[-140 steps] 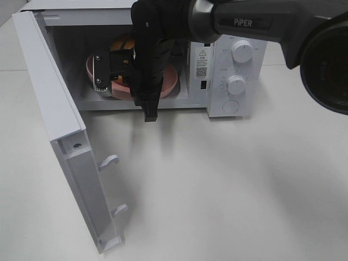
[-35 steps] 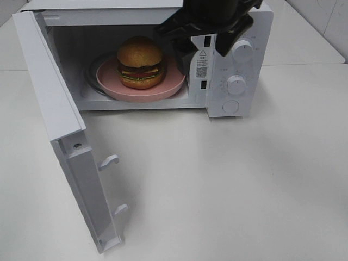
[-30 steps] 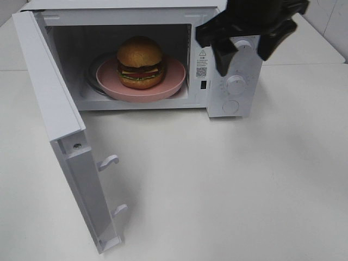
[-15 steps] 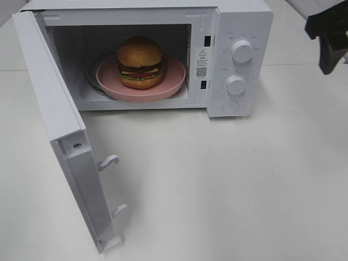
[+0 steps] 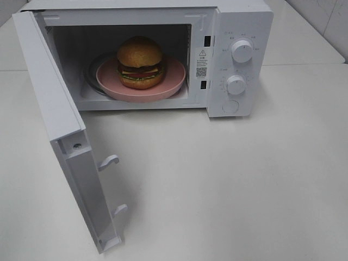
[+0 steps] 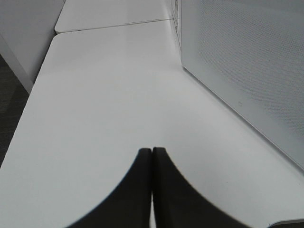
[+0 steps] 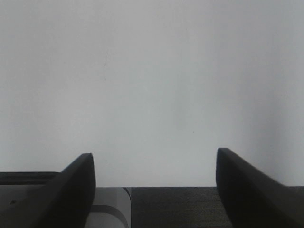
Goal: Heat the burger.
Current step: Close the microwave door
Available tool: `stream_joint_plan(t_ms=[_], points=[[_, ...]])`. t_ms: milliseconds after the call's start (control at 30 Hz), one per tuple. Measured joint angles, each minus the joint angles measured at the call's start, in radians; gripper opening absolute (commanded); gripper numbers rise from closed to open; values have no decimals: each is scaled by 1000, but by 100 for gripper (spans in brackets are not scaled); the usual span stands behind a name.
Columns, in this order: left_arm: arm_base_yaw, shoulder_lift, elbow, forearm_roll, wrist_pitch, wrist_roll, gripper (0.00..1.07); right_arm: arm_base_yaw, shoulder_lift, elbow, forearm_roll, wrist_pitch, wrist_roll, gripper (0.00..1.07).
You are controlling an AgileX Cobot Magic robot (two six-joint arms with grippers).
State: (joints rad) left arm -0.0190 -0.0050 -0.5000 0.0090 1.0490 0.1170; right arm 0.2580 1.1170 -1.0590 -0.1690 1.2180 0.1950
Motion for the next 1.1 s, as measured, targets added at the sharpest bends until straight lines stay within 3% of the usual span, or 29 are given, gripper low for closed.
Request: stream_joint_plan(t_ms=[533,700,1000,1100], points=[[0,0,0,0,0,0,0,0,-477,452,4,-26,0,67],[0,0,0,0,0,0,0,0,-594,507,7,-66,0,65],[0,0,0,0,0,0,0,0,-902,521,44,-140,-50,59],[0,0,0,0,0,0,0,0,-936,522,46,-140,-53,58]])
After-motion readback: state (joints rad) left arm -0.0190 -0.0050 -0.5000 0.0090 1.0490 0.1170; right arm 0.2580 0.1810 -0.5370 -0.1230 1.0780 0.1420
